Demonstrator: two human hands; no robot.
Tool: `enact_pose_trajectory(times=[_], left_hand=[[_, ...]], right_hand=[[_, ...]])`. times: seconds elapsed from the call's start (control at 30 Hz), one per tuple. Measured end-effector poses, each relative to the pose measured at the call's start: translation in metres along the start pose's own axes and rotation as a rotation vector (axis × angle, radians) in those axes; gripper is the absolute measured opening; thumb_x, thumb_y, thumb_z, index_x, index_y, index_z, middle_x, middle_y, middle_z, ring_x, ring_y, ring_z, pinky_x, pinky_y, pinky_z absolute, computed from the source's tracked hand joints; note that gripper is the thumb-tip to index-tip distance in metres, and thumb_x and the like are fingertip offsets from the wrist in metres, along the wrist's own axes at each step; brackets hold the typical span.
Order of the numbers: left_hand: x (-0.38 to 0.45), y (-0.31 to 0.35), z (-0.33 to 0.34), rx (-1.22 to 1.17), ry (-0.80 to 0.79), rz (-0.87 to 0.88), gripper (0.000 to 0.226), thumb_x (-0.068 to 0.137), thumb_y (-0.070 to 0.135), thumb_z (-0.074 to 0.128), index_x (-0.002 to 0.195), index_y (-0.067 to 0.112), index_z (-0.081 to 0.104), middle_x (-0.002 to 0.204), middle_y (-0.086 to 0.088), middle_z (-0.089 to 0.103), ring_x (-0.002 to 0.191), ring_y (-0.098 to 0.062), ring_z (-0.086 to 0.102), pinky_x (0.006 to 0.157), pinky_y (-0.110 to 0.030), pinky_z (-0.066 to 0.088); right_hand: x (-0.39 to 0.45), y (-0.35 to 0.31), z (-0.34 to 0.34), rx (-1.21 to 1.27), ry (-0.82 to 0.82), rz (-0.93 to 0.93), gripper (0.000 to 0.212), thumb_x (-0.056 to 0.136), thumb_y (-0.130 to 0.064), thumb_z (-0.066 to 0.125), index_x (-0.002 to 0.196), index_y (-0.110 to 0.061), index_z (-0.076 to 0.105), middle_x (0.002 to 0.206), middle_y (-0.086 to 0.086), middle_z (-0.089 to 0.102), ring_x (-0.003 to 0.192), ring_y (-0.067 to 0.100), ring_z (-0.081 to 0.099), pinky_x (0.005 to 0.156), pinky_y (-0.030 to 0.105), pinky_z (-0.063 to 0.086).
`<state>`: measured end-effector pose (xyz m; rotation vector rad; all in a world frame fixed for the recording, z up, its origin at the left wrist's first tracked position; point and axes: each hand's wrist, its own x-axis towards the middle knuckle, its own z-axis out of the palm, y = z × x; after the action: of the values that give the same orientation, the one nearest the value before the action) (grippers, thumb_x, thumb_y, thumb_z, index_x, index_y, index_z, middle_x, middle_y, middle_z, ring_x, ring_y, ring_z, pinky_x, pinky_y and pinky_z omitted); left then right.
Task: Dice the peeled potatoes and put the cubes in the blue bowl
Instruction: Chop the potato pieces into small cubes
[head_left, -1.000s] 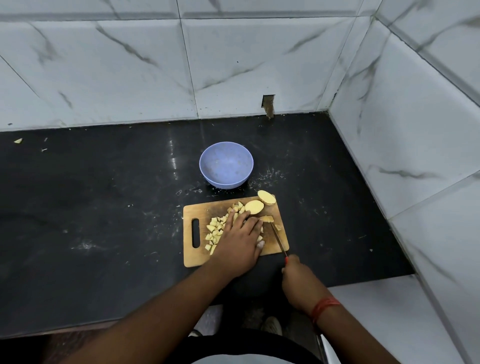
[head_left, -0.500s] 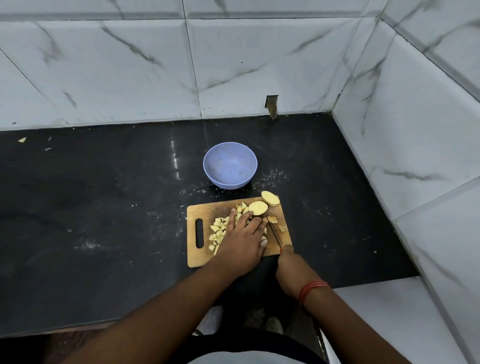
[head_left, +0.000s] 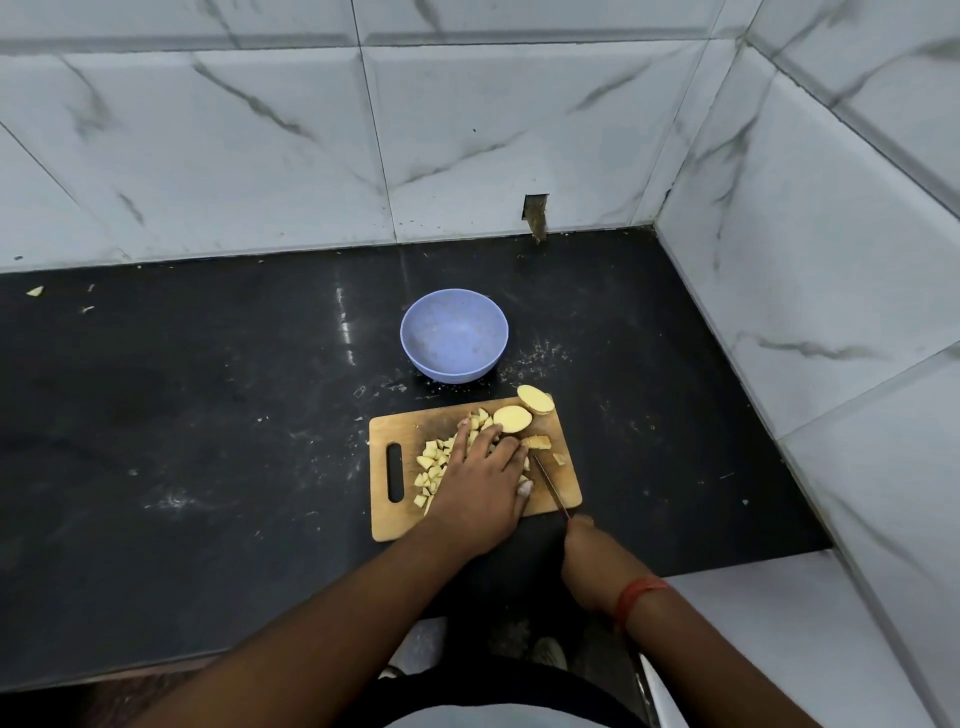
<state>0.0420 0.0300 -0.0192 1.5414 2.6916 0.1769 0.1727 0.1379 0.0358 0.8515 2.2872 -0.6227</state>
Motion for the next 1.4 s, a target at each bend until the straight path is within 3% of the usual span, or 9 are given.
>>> enact_pose_trajectory(times=[0.13, 0.23, 0.33, 0.43, 0.63, 0.83, 0.97, 1.1, 1.4], left_hand=[[0.0, 0.002, -0.001, 0.001, 0.057, 0.026, 0.057, 0.099, 0.046, 0.035, 0.141, 0.013, 0.055, 0.137, -0.004, 0.052, 0.138, -0.025, 0.038, 0.124, -0.051, 0.012], [0.006, 0.011, -0.002, -0.011, 0.148, 0.138, 0.053, 0.097, 0.042, 0.044, 0.139, 0.011, 0.055, 0.136, -0.008, 0.053, 0.135, -0.025, 0.041, 0.125, -0.046, 0.015], [0.02, 0.024, -0.002, 0.026, 0.11, 0.28, 0.053, 0.099, 0.04, 0.046, 0.141, 0.01, 0.053, 0.146, -0.01, 0.049, 0.141, -0.027, 0.037, 0.124, -0.046, 0.018], [0.029, 0.03, -0.002, 0.117, 0.012, 0.326, 0.054, 0.101, 0.043, 0.042, 0.143, 0.011, 0.053, 0.15, -0.009, 0.047, 0.143, -0.027, 0.037, 0.125, -0.047, 0.014], [0.013, 0.011, 0.002, 0.144, 0.067, 0.336, 0.046, 0.101, 0.04, 0.041, 0.122, 0.01, 0.069, 0.122, -0.006, 0.063, 0.125, -0.024, 0.053, 0.123, -0.047, 0.015], [0.033, 0.011, -0.016, 0.011, 0.118, 0.2, 0.041, 0.1, 0.043, 0.042, 0.125, 0.018, 0.064, 0.147, -0.013, 0.046, 0.143, -0.028, 0.035, 0.125, -0.049, 0.012], [0.065, 0.008, -0.033, 0.032, -0.048, 0.012, 0.044, 0.104, 0.048, 0.035, 0.131, 0.024, 0.06, 0.162, -0.017, 0.027, 0.151, -0.03, 0.022, 0.125, -0.051, 0.004], [0.078, 0.001, -0.033, 0.001, -0.181, -0.03, 0.045, 0.105, 0.049, 0.031, 0.136, 0.028, 0.056, 0.155, -0.018, 0.036, 0.144, -0.033, 0.034, 0.126, -0.048, 0.007], [0.069, -0.002, -0.037, -0.122, -0.195, -0.064, 0.044, 0.106, 0.047, 0.034, 0.145, 0.033, 0.05, 0.155, -0.01, 0.035, 0.149, -0.032, 0.022, 0.123, -0.046, 0.022]], right_hand=[[-0.012, 0.024, -0.011, 0.333, -0.078, -0.03, 0.017, 0.1, -0.023, 0.043, 0.106, -0.009, 0.052, 0.091, 0.007, 0.056, 0.074, 0.015, 0.053, 0.066, 0.028, 0.041], [-0.028, 0.031, -0.025, 0.76, -0.06, -0.007, 0.014, 0.099, -0.023, 0.043, 0.092, -0.011, 0.045, 0.071, 0.008, 0.047, 0.046, 0.012, 0.04, 0.044, 0.027, 0.032], [-0.038, 0.031, -0.041, 0.977, -0.05, 0.002, 0.014, 0.1, -0.022, 0.041, 0.09, -0.012, 0.043, 0.058, 0.003, 0.041, 0.039, 0.012, 0.032, 0.04, 0.023, 0.026], [-0.034, 0.032, -0.048, 0.991, -0.037, -0.008, 0.016, 0.101, -0.023, 0.041, 0.091, -0.011, 0.045, 0.055, 0.001, 0.041, 0.038, 0.012, 0.032, 0.04, 0.024, 0.026], [-0.026, 0.037, -0.047, 0.988, -0.036, -0.023, 0.02, 0.102, -0.028, 0.042, 0.095, -0.009, 0.046, 0.055, 0.001, 0.041, 0.039, 0.013, 0.033, 0.04, 0.025, 0.027], [-0.015, 0.04, -0.056, 0.984, -0.011, -0.036, 0.018, 0.102, -0.027, 0.042, 0.092, -0.012, 0.046, 0.057, 0.001, 0.041, 0.038, 0.011, 0.032, 0.039, 0.023, 0.026], [-0.008, 0.04, -0.063, 0.992, -0.016, -0.054, 0.019, 0.102, -0.028, 0.042, 0.095, -0.011, 0.047, 0.057, 0.0, 0.041, 0.038, 0.009, 0.032, 0.039, 0.023, 0.027], [-0.003, 0.043, -0.064, 1.008, -0.016, -0.075, 0.017, 0.101, -0.028, 0.043, 0.092, -0.015, 0.048, 0.056, -0.001, 0.041, 0.039, 0.01, 0.032, 0.04, 0.023, 0.026], [0.004, 0.049, -0.062, 0.994, -0.035, -0.089, 0.024, 0.1, -0.03, 0.046, 0.102, -0.006, 0.048, 0.058, 0.001, 0.042, 0.042, 0.011, 0.034, 0.04, 0.025, 0.03]])
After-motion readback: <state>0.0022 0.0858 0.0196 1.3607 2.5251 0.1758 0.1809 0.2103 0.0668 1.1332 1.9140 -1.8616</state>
